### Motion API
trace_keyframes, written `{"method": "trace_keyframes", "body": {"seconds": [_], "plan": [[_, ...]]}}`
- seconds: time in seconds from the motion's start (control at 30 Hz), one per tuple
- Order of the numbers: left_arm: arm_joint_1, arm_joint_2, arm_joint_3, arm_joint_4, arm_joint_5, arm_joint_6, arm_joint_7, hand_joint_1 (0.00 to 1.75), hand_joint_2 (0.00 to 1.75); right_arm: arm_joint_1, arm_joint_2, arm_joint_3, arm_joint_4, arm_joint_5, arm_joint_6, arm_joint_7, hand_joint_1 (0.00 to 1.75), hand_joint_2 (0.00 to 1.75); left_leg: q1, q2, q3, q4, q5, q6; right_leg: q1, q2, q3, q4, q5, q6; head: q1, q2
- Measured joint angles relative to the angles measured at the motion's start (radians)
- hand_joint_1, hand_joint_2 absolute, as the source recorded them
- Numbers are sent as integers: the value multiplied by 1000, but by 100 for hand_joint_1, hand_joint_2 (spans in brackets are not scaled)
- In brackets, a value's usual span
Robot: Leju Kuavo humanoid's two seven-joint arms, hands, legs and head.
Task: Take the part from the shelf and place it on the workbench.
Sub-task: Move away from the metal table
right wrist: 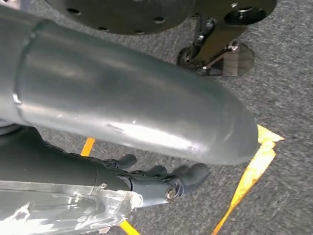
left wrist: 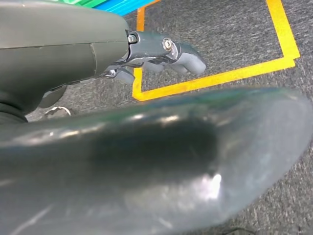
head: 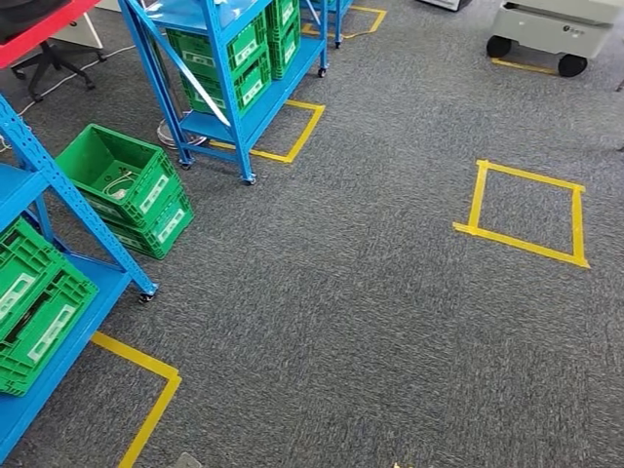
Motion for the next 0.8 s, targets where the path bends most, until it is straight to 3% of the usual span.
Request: {"method": "trace_keyframes", "body": {"seconds": [0.07, 0.1, 0.2, 0.23, 0.27, 0.3, 0.4, 0.47, 0.53, 0.6, 0.67, 0.73, 0.77, 0.8], "plan": [[2, -3, 0, 0, 0, 5, 0, 0, 0, 1, 0, 0, 0, 0, 1, -3, 0, 0, 3, 8, -6, 8, -8, -9, 0, -11, 0, -4, 5, -13, -1, 0], [1, -4, 0, 0, 0, 6, 1, 0, 0, 1, 0, 0, 0, 0, 2, -4, 0, 0, 2, 21, -18, 34, -26, -13, -1, -17, 0, -7, 7, -20, -3, 0], [-3, -6, 0, 0, 1, 9, 4, 0, 0, 2, 0, 0, 0, 0, 3, -6, 0, 0, 2, 54, -111, 226, -120, -21, 1, -43, 0, -10, 7, -32, -8, 0], [-3, -6, 0, 0, 2, 10, 6, 0, 0, 3, 0, 0, 0, 0, 3, -6, 0, 0, 2, 56, -137, 280, -137, -22, 2, -51, -1, -10, 6, -33, -8, 0], [-2, -6, 0, 0, 3, 10, 7, 0, 0, 4, 0, 0, 0, 0, 3, -5, 0, 0, 2, 56, -147, 299, -133, -22, 3, -58, 0, -9, 5, -34, -8, 0], [0, -6, 0, 0, 5, 10, 9, 0, 0, 4, 0, 0, 0, 0, 3, -4, 0, 0, 2, 58, -135, 276, -109, -20, 3, -65, 1, -9, 5, -33, -8, 0], [-2, -6, 0, 0, 6, 11, 14, 0, 0, 3, 0, 0, 0, 1, 3, -3, 0, 0, -1, 88, -31, 74, -17, -13, 7, -81, 6, -7, 0, -27, -9, 0], [-6, -7, 0, 0, 6, 10, 17, 0, 0, 2, 0, 0, 0, 1, 4, -2, 0, 0, -5, 103, 0, 5, -5, -7, 12, -91, 6, -5, -3, -17, -8, 0], [-5, -8, 0, 0, 6, 8, 19, 0, 0, 2, 0, 0, 0, 0, 4, -2, 0, 0, -5, 92, -1, 0, -6, 3, 11, -99, 7, -8, -5, -7, -6, 0], [-2, -9, 1, 0, 6, 8, 20, 0, 0, 1, 0, 0, 0, 0, 4, -2, 0, 0, -2, 81, 0, -4, -2, 15, 8, -83, -6, 20, -25, 5, -4, 0], [-4, -11, 1, 0, 6, 8, 20, 0, 0, 2, 0, 0, 0, 0, 4, -2, 0, 0, 1, 71, 0, -5, -1, 23, 6, -56, -56, 129, -84, 14, 0, 0], [-5, -12, 1, 0, 6, 7, 20, 0, 0, 3, -1, 0, 0, 0, 4, -2, 0, 0, 0, 59, 0, -5, -2, 26, 5, -47, -122, 263, -135, 17, 2, 0], [-5, -12, 1, 0, 6, 7, 20, 0, 0, 4, -1, 0, 0, -1, 4, -2, 0, 0, 0, 52, 1, -4, -2, 26, 5, -46, -137, 290, -135, 18, 3, 0], [-5, -12, 1, 0, 6, 6, 20, 0, 0, 5, -1, 0, 0, -1, 4, -2, 0, 0, 0, 44, 2, -4, -2, 26, 4, -45, -132, 275, -115, 17, 3, 0]]}}
